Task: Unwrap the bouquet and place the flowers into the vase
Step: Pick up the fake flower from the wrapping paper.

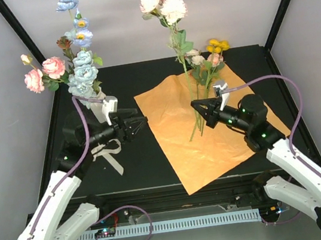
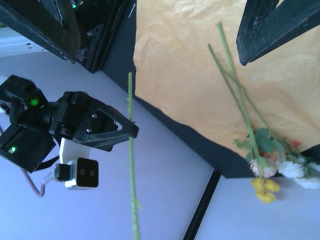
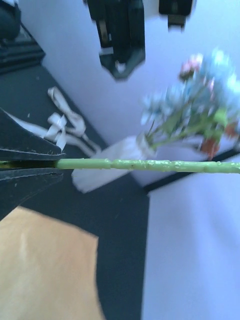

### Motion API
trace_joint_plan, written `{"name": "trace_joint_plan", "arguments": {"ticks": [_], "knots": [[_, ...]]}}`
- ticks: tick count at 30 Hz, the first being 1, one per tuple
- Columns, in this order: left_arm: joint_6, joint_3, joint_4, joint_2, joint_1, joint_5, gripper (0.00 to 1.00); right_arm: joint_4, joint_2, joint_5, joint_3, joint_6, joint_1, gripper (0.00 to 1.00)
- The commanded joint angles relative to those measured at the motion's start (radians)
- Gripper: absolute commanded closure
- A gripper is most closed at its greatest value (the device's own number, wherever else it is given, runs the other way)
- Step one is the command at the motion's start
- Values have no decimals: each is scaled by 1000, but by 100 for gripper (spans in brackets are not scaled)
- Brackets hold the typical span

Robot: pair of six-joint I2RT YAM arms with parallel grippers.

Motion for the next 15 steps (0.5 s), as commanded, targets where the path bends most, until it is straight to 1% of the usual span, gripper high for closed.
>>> {"name": "trace_joint_plan", "arguments": {"ticks": [1,4,6,8,11,15], "knots": [[-52,49,95,-42,-7,69,14,193,-72,-93,-15,-26,73,99],[-49,60,102,-53,-7,97,15,236,-71,-114,-9,-38,130,99],[-73,59,131,-66,-7,112,16,268,-60,-124,-4,-36,169,99],[-116,51,180,-81,-7,121,17,300,-47,-142,1,-36,203,99],[-195,35,294,-96,-8,144,20,348,-11,-202,16,-33,246,99],[-293,31,401,-93,-7,192,27,335,40,-242,52,-81,316,99]]}}
